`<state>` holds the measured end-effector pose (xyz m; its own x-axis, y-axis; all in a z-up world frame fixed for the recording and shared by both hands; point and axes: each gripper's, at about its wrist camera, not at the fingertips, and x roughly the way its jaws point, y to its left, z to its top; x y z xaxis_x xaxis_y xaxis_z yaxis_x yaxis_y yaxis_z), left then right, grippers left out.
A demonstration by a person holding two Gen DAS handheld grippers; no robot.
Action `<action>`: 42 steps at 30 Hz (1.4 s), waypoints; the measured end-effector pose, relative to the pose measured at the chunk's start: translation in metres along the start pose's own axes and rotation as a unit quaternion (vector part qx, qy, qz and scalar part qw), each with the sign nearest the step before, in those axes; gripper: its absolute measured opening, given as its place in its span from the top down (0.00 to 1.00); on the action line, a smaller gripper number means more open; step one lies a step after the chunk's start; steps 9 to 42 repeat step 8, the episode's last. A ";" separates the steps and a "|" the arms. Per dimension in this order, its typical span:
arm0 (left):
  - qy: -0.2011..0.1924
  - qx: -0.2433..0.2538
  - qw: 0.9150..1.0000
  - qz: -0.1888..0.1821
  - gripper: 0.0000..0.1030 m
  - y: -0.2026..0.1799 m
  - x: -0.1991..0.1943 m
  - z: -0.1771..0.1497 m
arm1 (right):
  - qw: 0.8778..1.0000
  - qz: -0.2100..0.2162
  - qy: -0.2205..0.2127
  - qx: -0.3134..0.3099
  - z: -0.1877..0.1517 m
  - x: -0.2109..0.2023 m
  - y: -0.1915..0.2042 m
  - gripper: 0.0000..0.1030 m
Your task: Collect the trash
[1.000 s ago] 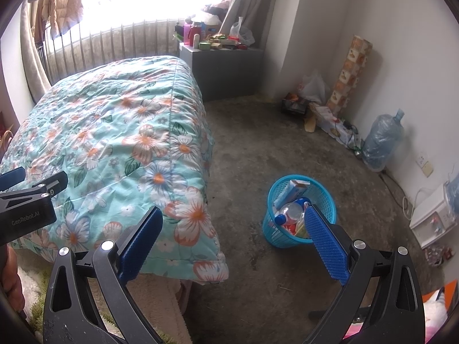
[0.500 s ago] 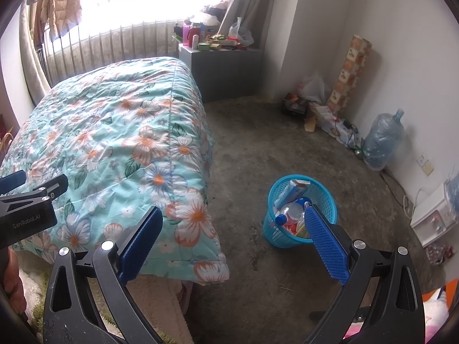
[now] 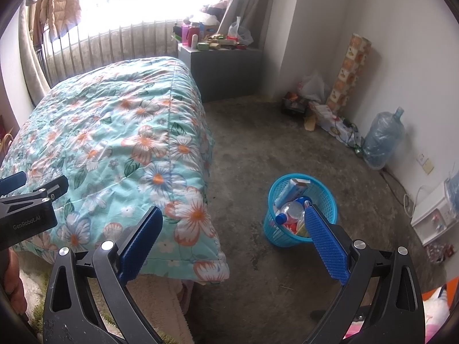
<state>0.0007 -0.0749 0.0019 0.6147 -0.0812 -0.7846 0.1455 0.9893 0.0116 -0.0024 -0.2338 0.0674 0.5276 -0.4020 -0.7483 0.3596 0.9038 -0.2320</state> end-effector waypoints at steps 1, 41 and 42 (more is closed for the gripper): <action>0.000 0.000 1.000 0.001 0.05 0.000 0.000 0.000 | 1.000 0.000 0.000 0.000 0.000 0.000 -0.002 0.08; 0.001 -0.001 1.000 0.000 0.05 0.001 0.000 -0.002 | 1.000 0.001 0.000 0.000 0.000 0.000 -0.002 0.08; 0.001 -0.001 1.000 0.000 0.05 0.001 0.000 -0.002 | 1.000 0.001 0.000 0.000 0.000 0.000 -0.002 0.08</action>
